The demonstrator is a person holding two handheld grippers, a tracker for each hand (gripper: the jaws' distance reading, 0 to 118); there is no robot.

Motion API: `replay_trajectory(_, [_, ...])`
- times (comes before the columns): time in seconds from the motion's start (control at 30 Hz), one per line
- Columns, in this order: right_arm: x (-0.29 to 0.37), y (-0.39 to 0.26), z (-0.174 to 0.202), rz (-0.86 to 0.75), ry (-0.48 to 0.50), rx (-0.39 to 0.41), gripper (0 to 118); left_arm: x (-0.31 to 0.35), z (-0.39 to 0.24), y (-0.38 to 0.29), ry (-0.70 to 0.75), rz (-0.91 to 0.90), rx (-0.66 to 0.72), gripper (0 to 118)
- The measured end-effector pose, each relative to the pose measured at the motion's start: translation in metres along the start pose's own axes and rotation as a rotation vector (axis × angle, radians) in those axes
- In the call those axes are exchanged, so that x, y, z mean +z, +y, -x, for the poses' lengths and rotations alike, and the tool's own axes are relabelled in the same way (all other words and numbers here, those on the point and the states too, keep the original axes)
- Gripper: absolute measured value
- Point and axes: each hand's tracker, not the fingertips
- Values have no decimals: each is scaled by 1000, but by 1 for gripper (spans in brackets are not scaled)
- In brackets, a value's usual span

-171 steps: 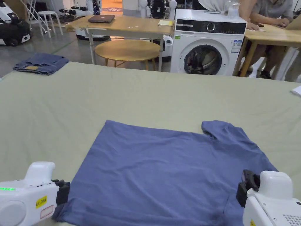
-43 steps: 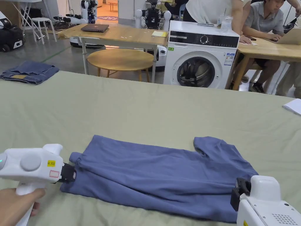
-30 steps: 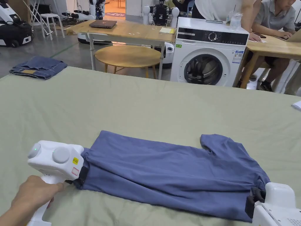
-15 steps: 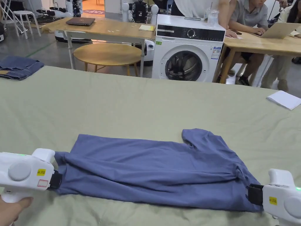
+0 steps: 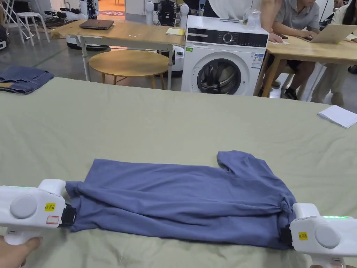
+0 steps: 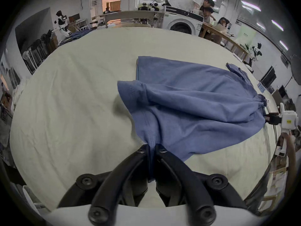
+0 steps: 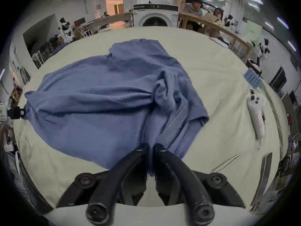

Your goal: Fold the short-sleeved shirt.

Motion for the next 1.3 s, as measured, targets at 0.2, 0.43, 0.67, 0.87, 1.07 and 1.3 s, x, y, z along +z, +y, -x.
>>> replay_trajectory(0.2, [43, 14, -9, -91, 39, -26, 6, 31, 1, 14, -31, -64, 5, 1])
replay_trajectory(0.43, [98, 25, -9, -160, 27, -13, 6, 84, 0, 26, -48, -152, -7, 1])
replay_trajectory(0.67, [124, -9, 4, -130, 11, 24, 6, 97, 12, -14, -68, -134, 27, 1])
replay_trajectory(0.87, [114, -65, 18, -42, -25, 53, 6, 82, 14, -73, -35, -63, 26, 1])
replay_trajectory(1.07, [79, -101, 18, 33, -65, 60, 6, 51, 13, -115, 19, 22, 18, 0])
replay_trajectory(1.3, [69, -106, 25, 15, -122, 82, 18, 41, 11, -117, 36, 17, 36, 0])
